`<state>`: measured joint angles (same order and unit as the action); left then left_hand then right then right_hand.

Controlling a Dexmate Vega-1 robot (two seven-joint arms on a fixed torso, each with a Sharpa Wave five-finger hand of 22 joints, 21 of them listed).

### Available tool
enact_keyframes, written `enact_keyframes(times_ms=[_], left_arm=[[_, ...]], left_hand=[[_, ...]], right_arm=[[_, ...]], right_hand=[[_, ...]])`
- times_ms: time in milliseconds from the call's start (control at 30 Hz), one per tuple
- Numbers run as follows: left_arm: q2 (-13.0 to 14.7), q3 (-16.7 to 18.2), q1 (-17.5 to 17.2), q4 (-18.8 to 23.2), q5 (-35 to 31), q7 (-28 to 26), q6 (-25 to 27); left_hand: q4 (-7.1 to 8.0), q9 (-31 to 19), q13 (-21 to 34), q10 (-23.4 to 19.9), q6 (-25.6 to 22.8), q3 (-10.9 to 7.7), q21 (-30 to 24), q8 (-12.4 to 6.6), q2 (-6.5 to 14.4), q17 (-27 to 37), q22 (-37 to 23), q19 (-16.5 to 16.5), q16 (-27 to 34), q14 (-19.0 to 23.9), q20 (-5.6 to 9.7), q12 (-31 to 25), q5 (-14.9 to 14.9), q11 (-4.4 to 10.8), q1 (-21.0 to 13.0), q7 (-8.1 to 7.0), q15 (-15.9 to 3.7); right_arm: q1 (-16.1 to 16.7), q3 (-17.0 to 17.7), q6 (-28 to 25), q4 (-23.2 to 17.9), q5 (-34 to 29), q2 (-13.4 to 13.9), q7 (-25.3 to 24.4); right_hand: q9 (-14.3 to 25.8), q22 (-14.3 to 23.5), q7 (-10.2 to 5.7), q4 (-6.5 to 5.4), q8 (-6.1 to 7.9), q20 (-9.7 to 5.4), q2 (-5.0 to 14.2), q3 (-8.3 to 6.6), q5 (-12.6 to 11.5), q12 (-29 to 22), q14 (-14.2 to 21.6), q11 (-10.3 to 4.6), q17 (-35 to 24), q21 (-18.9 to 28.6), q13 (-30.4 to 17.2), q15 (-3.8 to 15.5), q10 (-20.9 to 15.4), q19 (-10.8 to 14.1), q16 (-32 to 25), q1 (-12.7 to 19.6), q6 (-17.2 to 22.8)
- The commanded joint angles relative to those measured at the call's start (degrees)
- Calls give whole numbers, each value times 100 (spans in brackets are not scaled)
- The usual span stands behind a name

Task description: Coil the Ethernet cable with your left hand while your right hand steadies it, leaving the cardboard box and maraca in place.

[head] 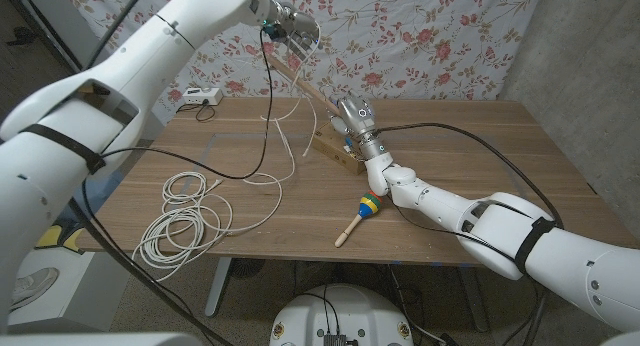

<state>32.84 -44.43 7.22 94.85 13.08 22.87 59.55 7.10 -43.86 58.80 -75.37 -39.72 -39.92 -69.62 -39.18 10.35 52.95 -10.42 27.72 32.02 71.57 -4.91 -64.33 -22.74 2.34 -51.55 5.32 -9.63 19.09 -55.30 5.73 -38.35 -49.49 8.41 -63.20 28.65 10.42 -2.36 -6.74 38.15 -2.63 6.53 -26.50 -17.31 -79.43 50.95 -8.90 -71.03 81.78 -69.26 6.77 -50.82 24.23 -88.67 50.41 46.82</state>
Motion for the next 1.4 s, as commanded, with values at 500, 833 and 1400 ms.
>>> enact_keyframes(times_ms=[500,833,1400], left_arm=[[1445,-2002,2274,1838,1048,177,2044],[2203,-2078,2824,2809,2112,28,2044],[2915,934,10,3675,3210,-54,150]], left_hand=[[-40,552,475,9,-705,-256,-397,517,20,1080,-55,531,762,408,174,-201,470,105,14,597,123],[-154,683,618,-45,-784,-548,-593,802,6,-528,36,1238,521,1011,399,-182,824,219,186,601,-208],[-330,800,-2034,59,-392,-769,-549,1457,-73,-2217,37,3051,2558,1074,1311,1288,1204,75,721,624,-151]], right_arm=[[-812,-1556,-24,1519,1710,-414,350],[-1017,-1711,-64,1567,2137,-449,588],[-1213,-1968,-177,1634,2342,-571,771]], right_hand=[[-10,15,-24,-113,33,-625,269,-144,-55,22,-69,-28,-12,-26,21,540,-6,-33,-34,-236,10],[-14,15,-24,-112,42,-619,268,-143,-62,32,-82,-11,-13,-32,25,539,0,-40,-34,-240,13],[-33,13,-17,-112,46,-615,265,-142,-76,16,-105,-13,-13,-47,-6,539,0,-52,-32,-245,10]])
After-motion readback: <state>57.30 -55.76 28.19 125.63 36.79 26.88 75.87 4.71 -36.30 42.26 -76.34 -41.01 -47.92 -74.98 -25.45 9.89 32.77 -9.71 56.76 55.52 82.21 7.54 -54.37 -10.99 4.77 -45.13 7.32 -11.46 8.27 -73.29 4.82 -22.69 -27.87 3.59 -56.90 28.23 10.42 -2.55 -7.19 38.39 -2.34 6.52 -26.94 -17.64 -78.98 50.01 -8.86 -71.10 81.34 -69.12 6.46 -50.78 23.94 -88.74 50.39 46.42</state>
